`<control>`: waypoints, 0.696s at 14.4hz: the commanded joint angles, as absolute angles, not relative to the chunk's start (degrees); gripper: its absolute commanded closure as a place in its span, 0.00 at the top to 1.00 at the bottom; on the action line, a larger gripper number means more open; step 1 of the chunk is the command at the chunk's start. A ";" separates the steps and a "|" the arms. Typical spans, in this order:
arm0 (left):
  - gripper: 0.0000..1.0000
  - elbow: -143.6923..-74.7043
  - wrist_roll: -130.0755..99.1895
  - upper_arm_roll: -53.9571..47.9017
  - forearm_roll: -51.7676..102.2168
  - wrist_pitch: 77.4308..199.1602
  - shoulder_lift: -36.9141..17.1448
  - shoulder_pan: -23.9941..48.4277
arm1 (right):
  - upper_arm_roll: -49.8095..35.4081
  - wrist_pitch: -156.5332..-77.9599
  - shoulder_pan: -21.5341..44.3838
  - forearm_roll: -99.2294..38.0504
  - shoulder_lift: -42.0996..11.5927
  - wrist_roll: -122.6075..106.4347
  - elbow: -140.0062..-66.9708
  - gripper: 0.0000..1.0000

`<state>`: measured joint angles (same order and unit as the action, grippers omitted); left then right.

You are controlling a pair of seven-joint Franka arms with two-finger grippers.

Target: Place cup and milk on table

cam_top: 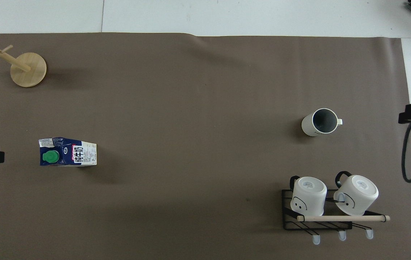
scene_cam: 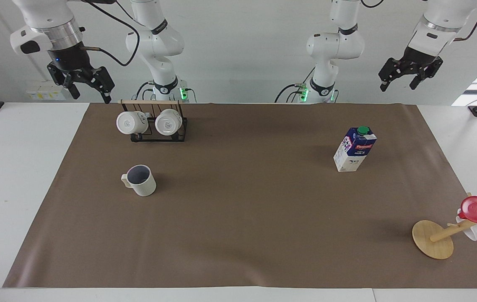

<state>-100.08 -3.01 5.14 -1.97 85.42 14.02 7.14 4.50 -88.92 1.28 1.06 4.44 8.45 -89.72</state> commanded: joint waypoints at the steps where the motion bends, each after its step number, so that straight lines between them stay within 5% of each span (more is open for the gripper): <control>1: 1.00 -99.23 -2.64 5.45 -2.81 84.55 14.06 7.56 | 3.70 -90.35 1.41 1.23 4.57 9.14 -91.58 1.00; 10: 1.00 -99.23 -2.90 5.54 -2.81 84.29 14.06 7.47 | 3.52 -100.62 4.13 1.41 -2.80 12.56 -91.76 1.00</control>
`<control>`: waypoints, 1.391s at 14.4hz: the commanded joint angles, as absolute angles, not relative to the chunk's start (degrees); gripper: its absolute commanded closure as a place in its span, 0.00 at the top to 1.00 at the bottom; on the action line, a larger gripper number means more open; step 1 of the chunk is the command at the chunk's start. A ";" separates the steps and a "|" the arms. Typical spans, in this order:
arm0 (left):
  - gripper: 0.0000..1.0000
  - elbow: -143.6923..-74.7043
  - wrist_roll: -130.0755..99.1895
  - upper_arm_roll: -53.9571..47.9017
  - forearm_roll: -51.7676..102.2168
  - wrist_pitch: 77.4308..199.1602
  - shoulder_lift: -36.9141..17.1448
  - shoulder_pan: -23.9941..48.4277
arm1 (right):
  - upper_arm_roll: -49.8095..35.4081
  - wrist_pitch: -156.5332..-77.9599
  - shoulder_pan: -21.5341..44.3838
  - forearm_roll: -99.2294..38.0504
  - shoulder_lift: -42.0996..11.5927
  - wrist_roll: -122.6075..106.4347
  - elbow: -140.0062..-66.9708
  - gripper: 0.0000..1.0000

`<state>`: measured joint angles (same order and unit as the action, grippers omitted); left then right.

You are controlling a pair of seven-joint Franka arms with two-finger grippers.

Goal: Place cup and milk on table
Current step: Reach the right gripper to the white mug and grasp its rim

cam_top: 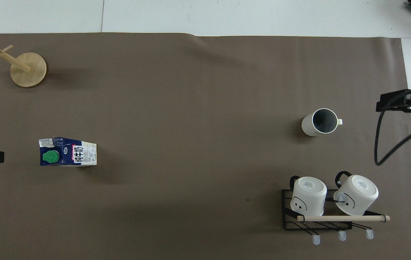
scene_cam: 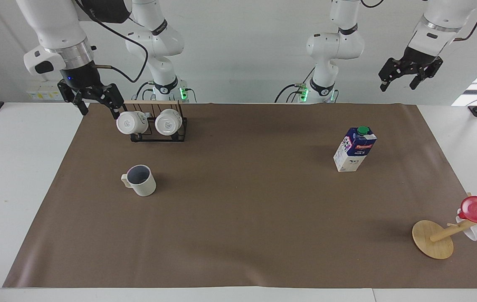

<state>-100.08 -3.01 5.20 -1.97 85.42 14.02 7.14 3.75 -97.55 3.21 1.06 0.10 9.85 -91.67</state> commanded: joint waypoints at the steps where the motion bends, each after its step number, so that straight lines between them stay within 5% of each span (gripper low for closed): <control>1: 1.00 -99.23 -2.90 5.54 -2.81 84.29 14.06 7.47 | 3.60 -102.20 4.65 1.32 -4.29 13.61 -91.76 1.00; 9: 1.00 -99.23 -2.90 5.54 -2.81 84.29 14.06 7.56 | 3.52 -116.18 8.43 1.05 -14.06 22.49 -98.33 1.00; 20: 1.00 -99.23 -2.90 5.54 -2.81 84.29 14.06 7.47 | 3.52 -124.17 6.86 0.62 -14.93 22.76 -108.37 1.00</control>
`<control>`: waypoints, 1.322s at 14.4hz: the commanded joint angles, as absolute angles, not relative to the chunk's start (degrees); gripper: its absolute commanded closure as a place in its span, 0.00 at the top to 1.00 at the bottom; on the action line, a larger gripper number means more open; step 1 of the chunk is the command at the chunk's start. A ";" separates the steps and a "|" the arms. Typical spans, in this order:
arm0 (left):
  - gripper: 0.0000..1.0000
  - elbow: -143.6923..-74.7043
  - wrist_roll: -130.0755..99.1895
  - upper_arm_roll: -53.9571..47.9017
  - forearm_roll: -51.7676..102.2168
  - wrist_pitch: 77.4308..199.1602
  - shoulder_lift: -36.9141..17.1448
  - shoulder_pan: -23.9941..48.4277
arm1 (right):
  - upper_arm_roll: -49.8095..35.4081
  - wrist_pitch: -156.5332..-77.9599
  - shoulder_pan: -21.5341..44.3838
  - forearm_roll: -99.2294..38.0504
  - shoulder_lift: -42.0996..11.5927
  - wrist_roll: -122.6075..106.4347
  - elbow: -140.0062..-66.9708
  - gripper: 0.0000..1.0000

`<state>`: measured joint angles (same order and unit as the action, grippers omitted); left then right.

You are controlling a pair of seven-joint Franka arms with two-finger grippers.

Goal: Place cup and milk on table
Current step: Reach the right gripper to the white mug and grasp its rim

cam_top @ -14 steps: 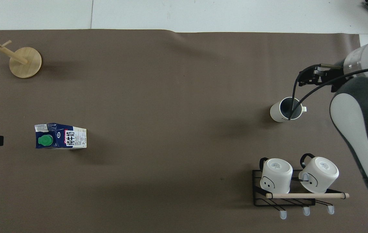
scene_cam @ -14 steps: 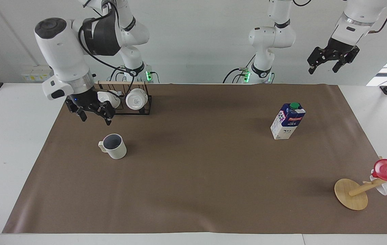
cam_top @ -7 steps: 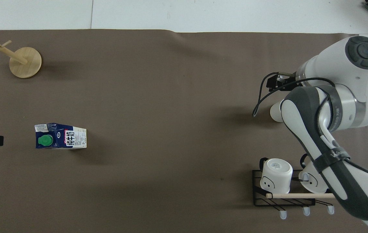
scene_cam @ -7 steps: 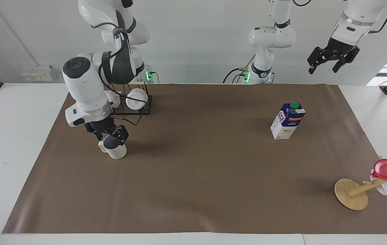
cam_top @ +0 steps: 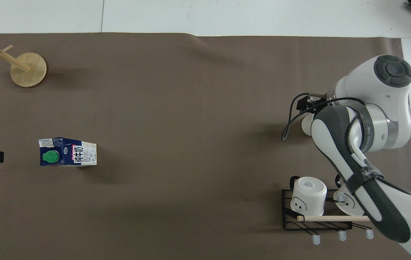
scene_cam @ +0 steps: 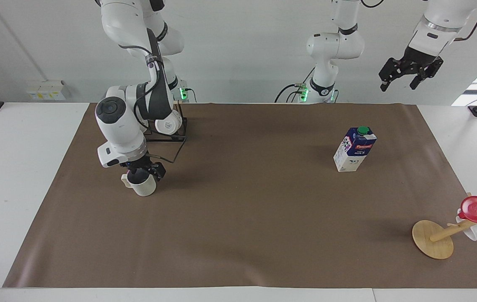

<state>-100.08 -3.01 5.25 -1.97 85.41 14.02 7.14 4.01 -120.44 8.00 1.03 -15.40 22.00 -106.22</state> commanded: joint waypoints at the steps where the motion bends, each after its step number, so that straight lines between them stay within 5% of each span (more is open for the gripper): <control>1: 1.00 -99.23 -2.90 5.54 -2.81 84.29 14.06 7.47 | 3.52 -125.15 6.77 0.62 -15.81 23.02 -108.28 1.00; 7: 1.00 -99.23 -2.90 5.54 -2.81 84.29 14.06 7.47 | 3.52 -125.16 7.12 0.26 -16.44 24.96 -108.54 1.00; 12: 1.00 -99.23 -2.90 5.54 -2.81 84.29 14.06 7.47 | 3.52 -124.81 7.12 0.26 -16.44 24.70 -108.55 0.07; 13: 1.00 -99.23 -2.90 5.54 -2.81 84.29 14.06 7.47 | 3.52 -124.80 7.21 0.26 -16.44 24.61 -108.46 0.00; 19: 1.00 -99.23 -2.81 5.54 -2.81 84.29 14.06 7.47 | 3.52 -122.97 7.64 1.40 -16.44 23.82 -107.41 0.00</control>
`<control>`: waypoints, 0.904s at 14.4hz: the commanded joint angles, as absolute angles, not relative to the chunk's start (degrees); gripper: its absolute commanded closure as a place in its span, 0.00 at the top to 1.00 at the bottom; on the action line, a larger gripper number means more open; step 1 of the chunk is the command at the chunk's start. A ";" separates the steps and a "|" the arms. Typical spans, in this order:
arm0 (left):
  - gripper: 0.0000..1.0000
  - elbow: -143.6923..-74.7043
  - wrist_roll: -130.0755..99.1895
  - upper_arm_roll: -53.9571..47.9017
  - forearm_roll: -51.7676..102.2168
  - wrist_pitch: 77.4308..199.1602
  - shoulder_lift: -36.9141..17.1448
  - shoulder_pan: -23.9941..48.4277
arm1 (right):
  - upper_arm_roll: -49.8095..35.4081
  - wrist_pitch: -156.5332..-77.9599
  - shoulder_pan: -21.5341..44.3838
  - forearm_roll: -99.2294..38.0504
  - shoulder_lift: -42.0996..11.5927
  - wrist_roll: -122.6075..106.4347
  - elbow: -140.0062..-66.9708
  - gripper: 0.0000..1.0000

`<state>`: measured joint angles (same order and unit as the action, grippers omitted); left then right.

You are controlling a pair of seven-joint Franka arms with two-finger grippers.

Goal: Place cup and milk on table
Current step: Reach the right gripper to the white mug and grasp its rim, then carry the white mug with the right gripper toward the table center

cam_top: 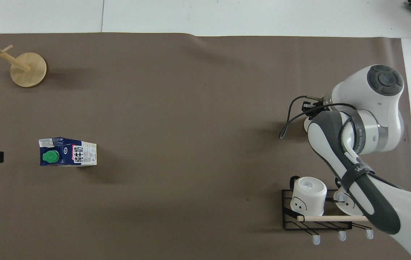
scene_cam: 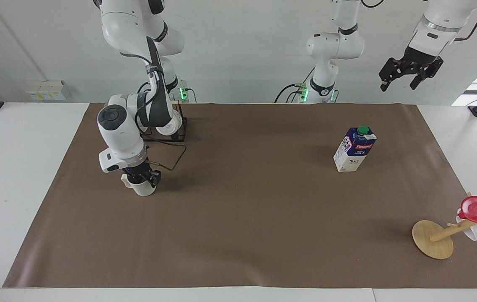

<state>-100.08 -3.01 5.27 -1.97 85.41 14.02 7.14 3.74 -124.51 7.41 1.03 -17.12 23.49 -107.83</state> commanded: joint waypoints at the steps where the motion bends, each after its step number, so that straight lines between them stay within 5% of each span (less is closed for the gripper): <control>1: 1.00 -99.23 -2.81 5.54 -2.81 84.29 14.06 7.47 | 3.52 -121.39 7.99 2.02 -16.26 22.51 -106.36 0.00; 9: 1.00 -99.23 -2.81 5.71 -2.81 84.29 14.06 7.47 | 2.64 -106.62 13.79 2.38 -13.09 14.06 -97.57 0.00; 13: 1.00 -99.23 -2.81 5.71 -2.81 84.29 14.06 7.47 | -4.03 -107.14 14.50 1.93 -13.27 21.41 -96.33 0.00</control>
<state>-100.08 -3.01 5.41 -1.97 85.41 14.02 7.14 -1.30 -107.84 14.58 1.91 -12.83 17.51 -97.60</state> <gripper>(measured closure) 0.000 0.956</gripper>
